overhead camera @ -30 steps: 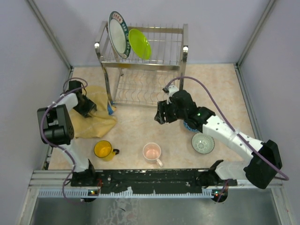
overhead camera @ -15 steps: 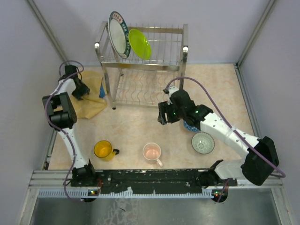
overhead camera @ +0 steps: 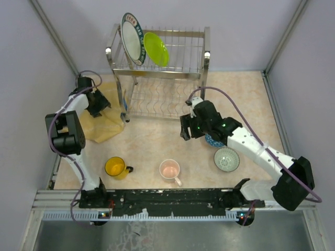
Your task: Load the mixed dishes into the dish rack
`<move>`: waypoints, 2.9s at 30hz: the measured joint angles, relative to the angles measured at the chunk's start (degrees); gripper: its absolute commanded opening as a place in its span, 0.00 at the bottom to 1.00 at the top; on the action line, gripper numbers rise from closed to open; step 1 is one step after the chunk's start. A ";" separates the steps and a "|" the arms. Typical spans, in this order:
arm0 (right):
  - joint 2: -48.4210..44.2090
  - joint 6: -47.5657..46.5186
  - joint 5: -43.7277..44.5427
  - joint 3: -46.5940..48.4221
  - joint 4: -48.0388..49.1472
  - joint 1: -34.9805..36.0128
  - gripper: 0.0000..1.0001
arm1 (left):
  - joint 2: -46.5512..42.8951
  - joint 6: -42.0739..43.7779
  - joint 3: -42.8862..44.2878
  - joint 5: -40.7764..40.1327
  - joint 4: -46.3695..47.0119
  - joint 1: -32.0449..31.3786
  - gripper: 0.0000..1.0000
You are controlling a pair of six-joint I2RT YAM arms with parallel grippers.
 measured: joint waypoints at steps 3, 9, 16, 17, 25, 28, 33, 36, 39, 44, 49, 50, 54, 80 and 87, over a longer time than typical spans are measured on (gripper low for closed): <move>-1.55 0.13 3.06 -0.35 -1.49 0.00 0.69 | -4.98 -0.37 -1.88 1.62 0.00 -1.27 0.72; -3.15 0.02 9.44 -0.87 -5.84 -0.02 0.68 | -14.49 -0.61 -3.98 2.89 0.48 -2.43 0.72; -2.27 -1.53 16.24 -4.22 -8.15 -0.02 0.67 | -19.17 -0.96 -8.26 2.32 0.26 -2.43 0.72; -1.75 -1.73 17.38 -4.61 -8.33 -0.02 0.67 | -19.34 -1.07 -8.66 2.29 0.20 -2.43 0.73; 3.10 -3.04 23.43 -5.51 -7.56 -0.02 0.60 | -20.83 -1.70 -9.77 2.27 0.04 -2.43 0.72; 5.81 -3.45 24.28 -5.57 -6.67 -0.02 0.54 | -20.90 -1.75 -9.75 2.27 0.17 -2.43 0.73; 9.42 -4.04 25.20 -5.57 -4.98 -0.02 0.41 | -20.90 -1.73 -9.77 2.14 0.15 -2.16 0.73; 11.10 -4.09 25.88 -5.57 -3.82 -0.02 0.39 | -20.90 -1.73 -9.77 2.03 0.17 -2.01 0.73; 12.72 -4.13 26.18 -5.60 -2.95 -0.13 0.35 | -20.90 -1.70 -9.81 1.88 0.20 -1.60 0.73; 14.84 -4.48 26.45 -6.08 -1.55 -0.70 0.22 | -20.90 -1.70 -10.19 1.79 0.31 -0.87 0.73; 16.04 -4.68 27.67 -6.84 -1.18 -1.05 0.00 | -20.92 -1.68 -10.60 1.64 0.26 -0.52 0.73; 16.04 -4.85 27.82 -6.86 -1.07 -1.14 0.00 | -20.92 -1.68 -10.60 1.62 0.31 -0.52 0.73; 16.02 -5.03 28.65 -6.86 -1.16 -1.14 0.00 | -20.92 -1.68 -10.67 1.57 0.31 -0.48 0.73; 14.60 7.28 -19.28 12.35 -4.70 -0.76 0.00 | -21.94 -1.40 -11.39 1.66 0.26 -0.37 0.73; 16.61 16.63 -29.24 10.82 5.29 -0.76 0.00 | -21.97 -0.81 -10.91 1.68 0.22 -0.37 0.73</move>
